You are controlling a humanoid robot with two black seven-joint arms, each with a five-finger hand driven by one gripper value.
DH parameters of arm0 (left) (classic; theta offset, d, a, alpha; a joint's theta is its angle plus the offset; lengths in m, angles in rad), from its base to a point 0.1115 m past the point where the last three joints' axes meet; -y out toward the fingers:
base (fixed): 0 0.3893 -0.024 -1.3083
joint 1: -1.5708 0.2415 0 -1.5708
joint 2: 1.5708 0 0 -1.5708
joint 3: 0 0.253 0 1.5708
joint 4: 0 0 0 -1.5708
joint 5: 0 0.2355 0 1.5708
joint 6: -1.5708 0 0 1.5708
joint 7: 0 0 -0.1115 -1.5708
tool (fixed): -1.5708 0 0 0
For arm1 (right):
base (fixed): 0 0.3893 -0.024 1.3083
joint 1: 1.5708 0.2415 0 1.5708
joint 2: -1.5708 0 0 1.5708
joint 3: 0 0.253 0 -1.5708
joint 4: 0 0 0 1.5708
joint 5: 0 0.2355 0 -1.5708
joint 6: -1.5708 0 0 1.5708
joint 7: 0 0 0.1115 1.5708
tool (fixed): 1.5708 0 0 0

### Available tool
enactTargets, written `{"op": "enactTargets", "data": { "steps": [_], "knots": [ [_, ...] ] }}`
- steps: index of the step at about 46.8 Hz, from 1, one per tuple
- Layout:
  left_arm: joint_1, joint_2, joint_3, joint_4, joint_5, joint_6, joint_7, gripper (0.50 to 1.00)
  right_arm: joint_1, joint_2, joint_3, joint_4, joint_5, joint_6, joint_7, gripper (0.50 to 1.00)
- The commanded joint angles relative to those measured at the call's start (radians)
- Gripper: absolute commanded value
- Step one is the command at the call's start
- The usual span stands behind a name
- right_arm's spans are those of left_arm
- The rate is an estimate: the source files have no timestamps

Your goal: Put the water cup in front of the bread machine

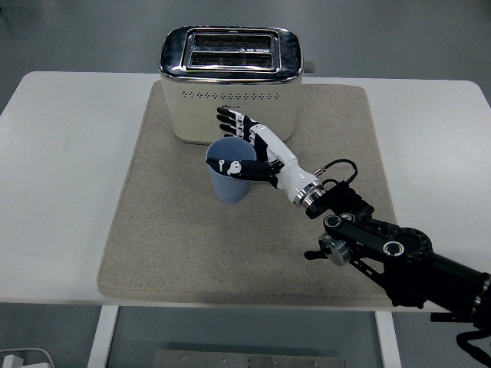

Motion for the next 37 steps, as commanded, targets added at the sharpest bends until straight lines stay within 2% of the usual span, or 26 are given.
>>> {"op": "enactTargets", "data": {
  "steps": [1,15,24,37],
  "knots": [
    [0.0,0.0,0.0,0.0,0.0,0.0,0.0,1.0,0.0,-0.011,-0.003,0.013,0.001,-0.001,0.0,0.919],
    [0.0,0.0,0.0,0.0,-0.001,0.0,0.0,1.0,0.002,-0.075,0.005,0.073,0.005,-0.002,0.001,0.919],
    [0.0,0.0,0.0,0.0,0.0,0.0,0.0,1.0,0.004,-0.164,0.013,0.134,0.01,-0.004,0.0,0.919],
    [0.0,0.0,0.0,0.0,-0.001,-0.001,0.0,1.0,-0.009,-0.34,0.017,0.228,0.011,-0.002,0.001,0.919]
  ]
}}
